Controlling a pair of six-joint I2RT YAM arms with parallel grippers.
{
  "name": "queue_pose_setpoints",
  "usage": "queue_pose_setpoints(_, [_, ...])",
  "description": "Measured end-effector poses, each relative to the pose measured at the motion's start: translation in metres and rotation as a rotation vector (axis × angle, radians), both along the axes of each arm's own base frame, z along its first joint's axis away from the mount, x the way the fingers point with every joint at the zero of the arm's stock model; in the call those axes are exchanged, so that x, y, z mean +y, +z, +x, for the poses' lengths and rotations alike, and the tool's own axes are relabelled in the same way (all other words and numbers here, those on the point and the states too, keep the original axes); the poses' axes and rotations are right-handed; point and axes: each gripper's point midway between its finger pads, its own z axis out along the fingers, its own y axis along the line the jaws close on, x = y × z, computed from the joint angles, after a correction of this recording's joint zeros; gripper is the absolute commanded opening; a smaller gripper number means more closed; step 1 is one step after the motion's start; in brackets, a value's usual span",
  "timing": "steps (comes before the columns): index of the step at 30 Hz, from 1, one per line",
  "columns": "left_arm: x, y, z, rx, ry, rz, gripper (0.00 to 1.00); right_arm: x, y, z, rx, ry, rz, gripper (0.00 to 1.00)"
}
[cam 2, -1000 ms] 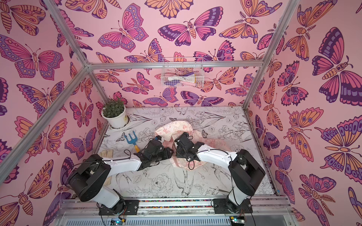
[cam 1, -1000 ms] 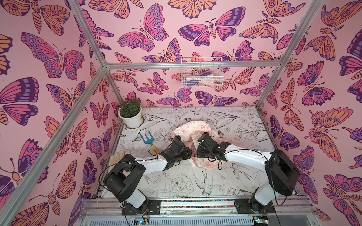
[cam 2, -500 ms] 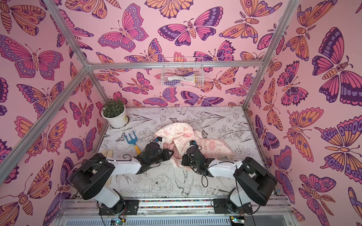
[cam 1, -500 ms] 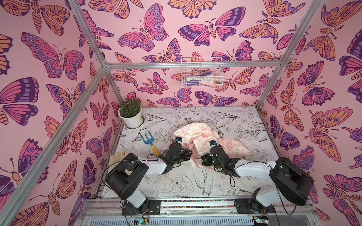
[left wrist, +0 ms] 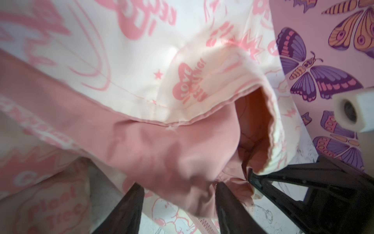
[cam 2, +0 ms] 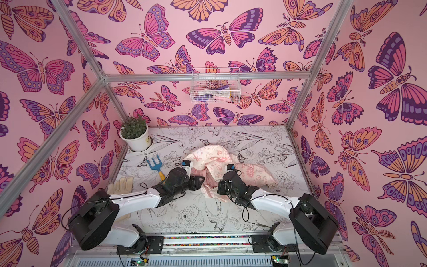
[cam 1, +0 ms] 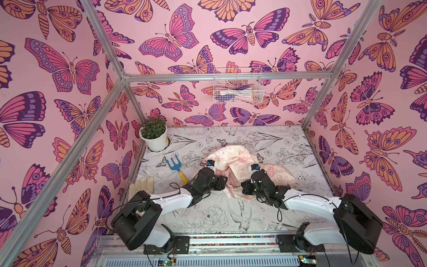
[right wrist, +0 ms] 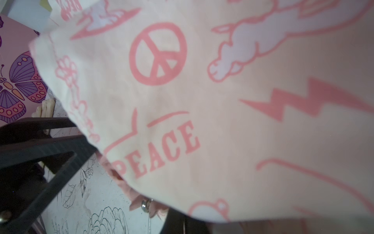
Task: Unzip the jacket
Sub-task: Flatten out the jacket at the center of the board.
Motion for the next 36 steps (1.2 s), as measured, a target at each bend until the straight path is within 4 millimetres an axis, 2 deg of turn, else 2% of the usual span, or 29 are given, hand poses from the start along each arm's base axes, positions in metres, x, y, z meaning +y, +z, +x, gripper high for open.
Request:
queue_pose_setpoints(1, [0.008,0.009,0.003,-0.037,0.018,0.037,0.83,-0.007,0.005,0.003,-0.011,-0.017,-0.005,0.00])
queue_pose_setpoints(2, [0.015,0.016,0.005,-0.067,0.041,0.073,0.99,-0.015,0.010,0.007,-0.021,-0.030,-0.011,0.00])
queue_pose_setpoints(5, [0.045,0.036,0.012,-0.139,0.133,0.187,1.00,-0.044,0.031,0.028,-0.050,-0.098,-0.024,0.00])
queue_pose_setpoints(6, [0.057,0.039,0.014,-0.149,0.165,0.230,1.00,-0.053,0.038,0.037,-0.054,-0.121,-0.025,0.05])
queue_pose_setpoints(7, [0.065,0.040,0.016,-0.151,0.188,0.264,1.00,-0.060,0.044,0.044,-0.058,-0.133,-0.025,0.12])
queue_pose_setpoints(8, [0.074,0.039,0.018,-0.146,0.210,0.296,1.00,-0.068,0.050,0.054,-0.050,-0.144,-0.031,0.23])
queue_pose_setpoints(9, [0.082,0.035,0.018,-0.134,0.225,0.327,1.00,-0.074,0.056,0.064,-0.035,-0.143,-0.040,0.43])
queue_pose_setpoints(10, [0.087,0.032,0.017,-0.122,0.231,0.347,0.98,-0.078,0.061,0.073,-0.015,-0.135,-0.057,0.57])
queue_pose_setpoints(11, [0.091,0.027,0.015,-0.106,0.230,0.368,0.96,-0.081,0.067,0.084,0.005,-0.121,-0.080,0.63])
queue_pose_setpoints(14, [0.093,0.017,0.011,-0.071,0.208,0.398,0.92,-0.079,0.079,0.097,0.042,-0.050,-0.139,0.70])
queue_pose_setpoints(17, [0.091,0.008,0.007,-0.044,0.185,0.409,0.91,-0.077,0.089,0.085,0.069,0.025,-0.174,0.76])
queue_pose_setpoints(20, [0.092,-0.002,0.003,-0.013,0.168,0.424,0.91,-0.076,0.110,0.080,0.050,0.080,-0.200,0.81])
queue_pose_setpoints(22, [0.092,-0.010,0.000,0.011,0.161,0.438,0.92,-0.072,0.129,0.086,0.018,0.118,-0.212,0.84])
queue_pose_setpoints(25, [0.095,-0.027,-0.003,0.062,0.156,0.471,0.93,-0.060,0.150,0.107,-0.038,0.179,-0.227,0.98])
queue_pose_setpoints(27, [0.099,-0.040,-0.007,0.107,0.157,0.496,0.95,-0.051,0.146,0.124,-0.044,0.220,-0.246,0.99])
queue_pose_setpoints(28, [0.101,-0.045,-0.008,0.126,0.161,0.506,0.96,-0.048,0.137,0.130,-0.031,0.239,-0.258,0.99])
queue_pose_setpoints(33, [0.118,-0.057,-0.012,0.207,0.209,0.510,0.95,-0.036,0.063,0.150,0.110,0.317,-0.310,0.98])
queue_pose_setpoints(35, [0.123,-0.059,-0.013,0.224,0.229,0.504,0.94,-0.033,0.038,0.155,0.159,0.337,-0.324,0.93])
queue_pose_setpoints(36, [0.127,-0.060,-0.014,0.232,0.239,0.502,0.93,-0.032,0.029,0.158,0.177,0.348,-0.328,0.87])
